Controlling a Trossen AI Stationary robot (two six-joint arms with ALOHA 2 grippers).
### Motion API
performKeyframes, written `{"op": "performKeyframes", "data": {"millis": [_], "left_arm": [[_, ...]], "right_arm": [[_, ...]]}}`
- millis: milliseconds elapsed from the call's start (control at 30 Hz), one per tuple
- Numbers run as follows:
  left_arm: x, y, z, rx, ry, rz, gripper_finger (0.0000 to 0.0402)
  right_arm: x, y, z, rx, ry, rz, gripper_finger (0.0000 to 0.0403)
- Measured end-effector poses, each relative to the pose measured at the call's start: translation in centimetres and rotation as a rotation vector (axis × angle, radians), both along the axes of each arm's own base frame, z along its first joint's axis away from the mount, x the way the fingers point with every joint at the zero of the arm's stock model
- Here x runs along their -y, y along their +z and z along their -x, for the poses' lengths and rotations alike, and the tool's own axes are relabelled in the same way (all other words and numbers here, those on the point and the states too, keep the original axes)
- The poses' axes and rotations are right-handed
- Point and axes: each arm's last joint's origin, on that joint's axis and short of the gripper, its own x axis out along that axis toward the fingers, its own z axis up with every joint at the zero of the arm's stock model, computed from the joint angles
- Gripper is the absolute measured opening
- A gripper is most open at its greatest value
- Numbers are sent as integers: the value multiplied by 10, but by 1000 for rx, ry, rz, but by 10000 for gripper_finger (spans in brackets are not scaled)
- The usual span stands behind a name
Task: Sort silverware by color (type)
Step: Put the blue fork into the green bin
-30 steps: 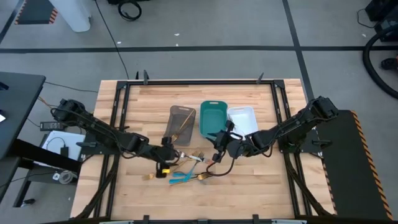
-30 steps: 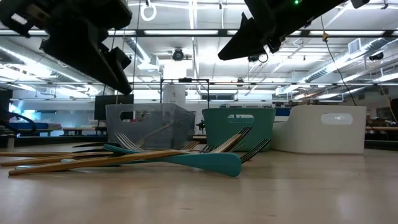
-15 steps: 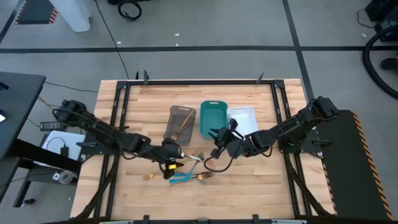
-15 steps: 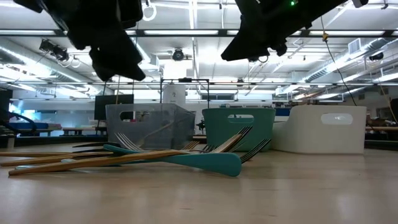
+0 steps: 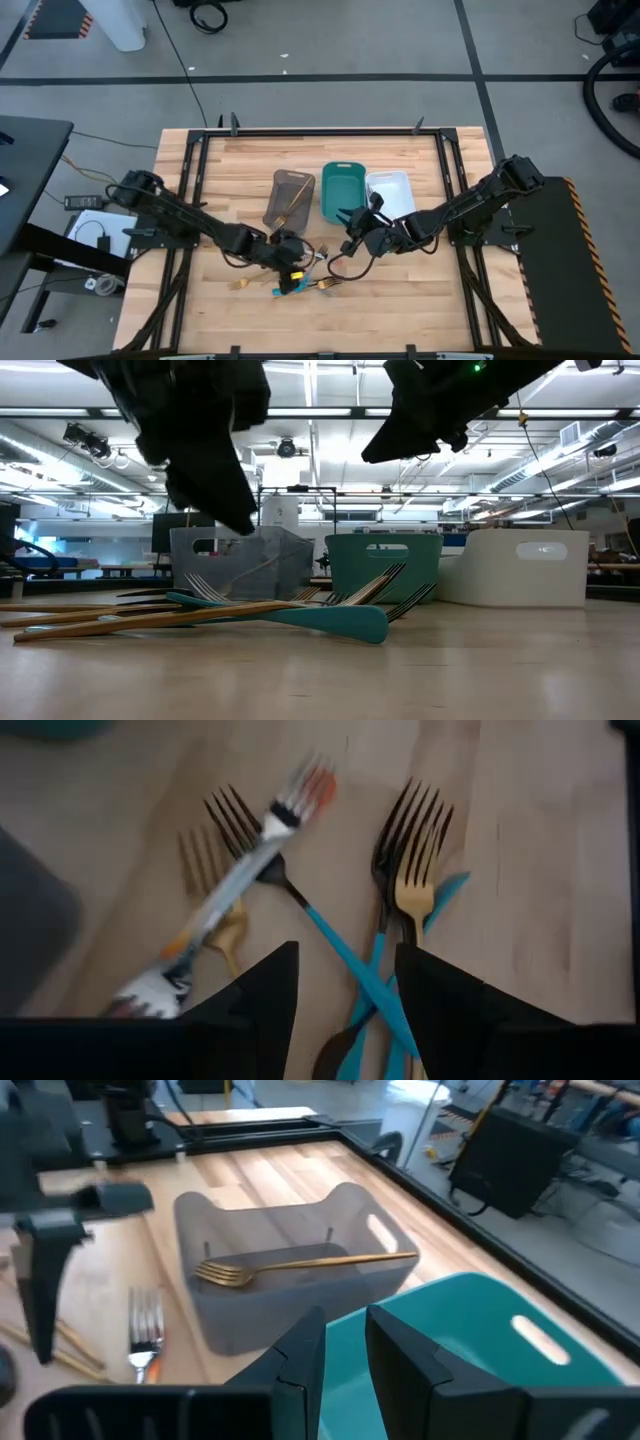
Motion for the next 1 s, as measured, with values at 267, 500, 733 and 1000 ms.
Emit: {"op": "performKeyframes", "data": {"millis": [267, 500, 733, 1000], "left_arm": [[1, -14, -25, -146, 29, 4, 176], [7, -27, -42, -222, 32, -25, 176], [3, -27, -56, -211, 64, -11, 176], [-8, -32, -58, -238, 132, 9, 176]], "right_arm": [[0, 0, -1, -4, 25, -11, 83], [-3, 1, -1, 1, 38, 2, 83], [-6, 2, 0, 8, 47, 7, 83], [-13, 3, 1, -3, 85, 36, 83]]}}
